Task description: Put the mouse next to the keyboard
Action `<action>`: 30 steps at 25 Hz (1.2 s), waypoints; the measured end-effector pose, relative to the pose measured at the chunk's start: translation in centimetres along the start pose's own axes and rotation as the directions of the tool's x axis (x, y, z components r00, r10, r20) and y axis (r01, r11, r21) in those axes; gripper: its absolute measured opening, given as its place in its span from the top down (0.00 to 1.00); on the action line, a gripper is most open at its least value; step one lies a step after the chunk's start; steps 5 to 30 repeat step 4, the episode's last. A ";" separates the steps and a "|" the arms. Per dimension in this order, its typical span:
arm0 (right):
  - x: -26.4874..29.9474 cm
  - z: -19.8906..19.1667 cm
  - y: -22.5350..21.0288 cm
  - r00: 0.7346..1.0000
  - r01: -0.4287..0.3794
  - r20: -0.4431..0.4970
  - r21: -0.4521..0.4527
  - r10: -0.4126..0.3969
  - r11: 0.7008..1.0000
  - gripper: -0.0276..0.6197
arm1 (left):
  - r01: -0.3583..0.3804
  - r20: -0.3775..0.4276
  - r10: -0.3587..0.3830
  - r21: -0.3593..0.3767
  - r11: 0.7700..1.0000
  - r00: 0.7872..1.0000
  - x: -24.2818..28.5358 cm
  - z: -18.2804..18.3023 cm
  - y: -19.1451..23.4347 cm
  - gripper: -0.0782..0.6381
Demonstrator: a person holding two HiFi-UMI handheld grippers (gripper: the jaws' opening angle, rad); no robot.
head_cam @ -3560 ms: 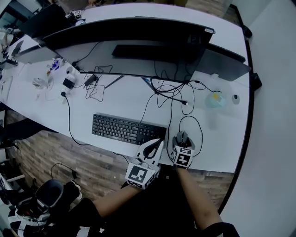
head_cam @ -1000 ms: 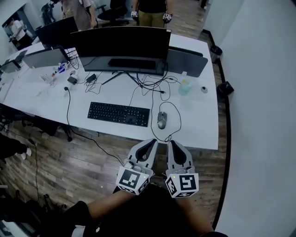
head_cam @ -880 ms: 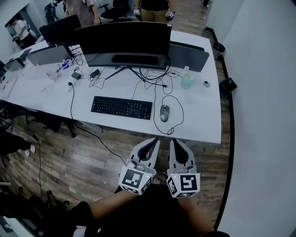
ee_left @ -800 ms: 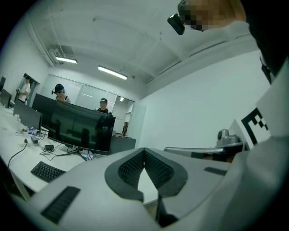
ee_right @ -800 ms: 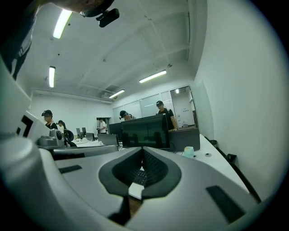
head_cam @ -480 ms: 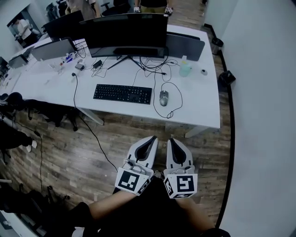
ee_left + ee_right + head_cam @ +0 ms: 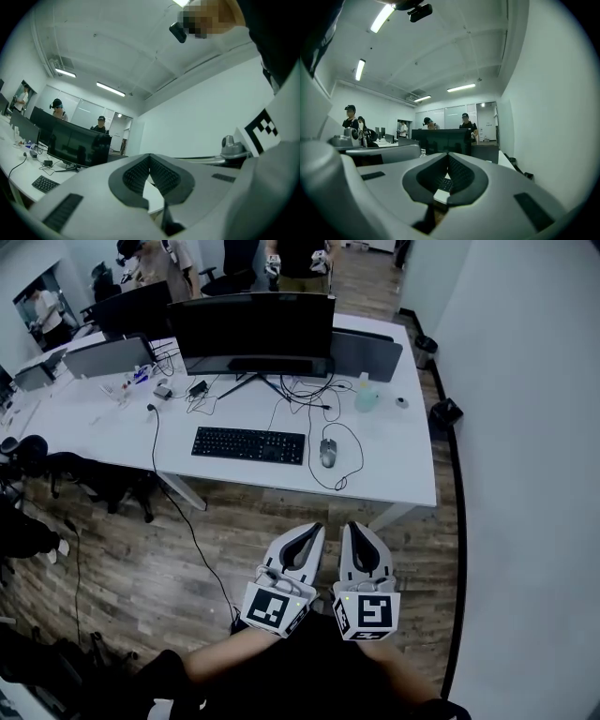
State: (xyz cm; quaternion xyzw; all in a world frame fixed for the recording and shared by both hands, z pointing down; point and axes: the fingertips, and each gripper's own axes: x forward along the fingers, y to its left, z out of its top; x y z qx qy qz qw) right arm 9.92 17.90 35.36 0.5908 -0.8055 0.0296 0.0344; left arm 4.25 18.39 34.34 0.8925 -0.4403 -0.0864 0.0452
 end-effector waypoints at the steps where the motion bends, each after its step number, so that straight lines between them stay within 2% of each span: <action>1: -0.1 0.1 0.7 1.000 -0.002 -0.002 -0.005 0.002 1.000 0.93 | -0.001 0.003 0.001 -0.002 1.000 1.000 -0.3 0.3 0.3 0.89; 4: -0.7 0.2 2.9 1.000 -0.011 -0.009 -0.013 0.011 1.000 0.93 | -0.006 0.012 0.006 -0.001 1.000 1.000 -1.6 1.0 1.1 0.89; 30: -0.7 0.2 2.9 1.000 -0.011 -0.009 -0.013 0.011 1.000 0.93 | -0.006 0.012 0.006 -0.001 1.000 1.000 -1.6 1.0 1.1 0.89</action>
